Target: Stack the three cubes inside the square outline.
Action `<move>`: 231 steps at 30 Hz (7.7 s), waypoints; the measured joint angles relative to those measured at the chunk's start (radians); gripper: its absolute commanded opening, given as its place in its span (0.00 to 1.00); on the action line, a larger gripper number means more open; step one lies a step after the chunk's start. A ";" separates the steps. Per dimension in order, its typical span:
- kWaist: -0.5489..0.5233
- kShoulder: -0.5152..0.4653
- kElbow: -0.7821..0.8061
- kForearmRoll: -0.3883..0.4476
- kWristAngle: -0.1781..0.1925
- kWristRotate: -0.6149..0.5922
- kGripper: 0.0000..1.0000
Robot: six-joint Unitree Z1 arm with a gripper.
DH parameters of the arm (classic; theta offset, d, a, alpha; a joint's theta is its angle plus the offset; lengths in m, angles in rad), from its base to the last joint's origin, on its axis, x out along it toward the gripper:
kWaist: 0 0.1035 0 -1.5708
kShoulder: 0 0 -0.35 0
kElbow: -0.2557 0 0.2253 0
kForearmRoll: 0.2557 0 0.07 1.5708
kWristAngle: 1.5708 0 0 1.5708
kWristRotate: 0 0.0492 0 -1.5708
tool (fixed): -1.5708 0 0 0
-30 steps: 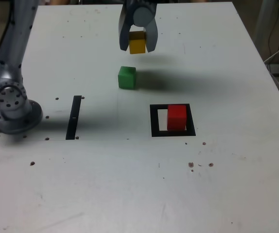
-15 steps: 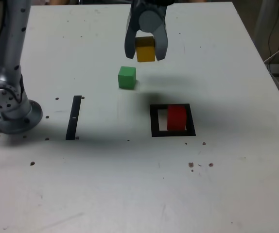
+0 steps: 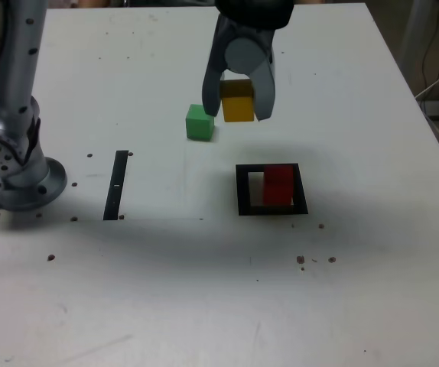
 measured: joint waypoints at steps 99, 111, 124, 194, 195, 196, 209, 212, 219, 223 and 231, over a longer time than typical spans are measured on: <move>-0.014 -0.072 0.130 -0.042 0.100 -0.026 0.99; 0.107 -0.080 0.276 -0.111 0.134 0.071 0.99; 0.275 -0.082 0.458 -0.290 0.192 0.244 0.99; 0.108 -0.054 0.143 -0.082 0.147 0.185 0.30; 0.093 -0.057 0.118 -0.062 0.145 0.178 0.30; 0.081 -0.060 0.097 -0.046 0.143 0.173 0.30; -0.052 -0.030 -0.070 0.034 0.084 0.124 0.30; -0.065 -0.023 -0.090 0.037 0.069 0.110 0.30; -0.112 0.027 -0.130 0.037 0.032 0.087 0.30; -0.139 0.049 -0.145 0.037 0.022 0.075 0.30; -0.149 0.085 -0.161 0.037 0.021 0.066 0.30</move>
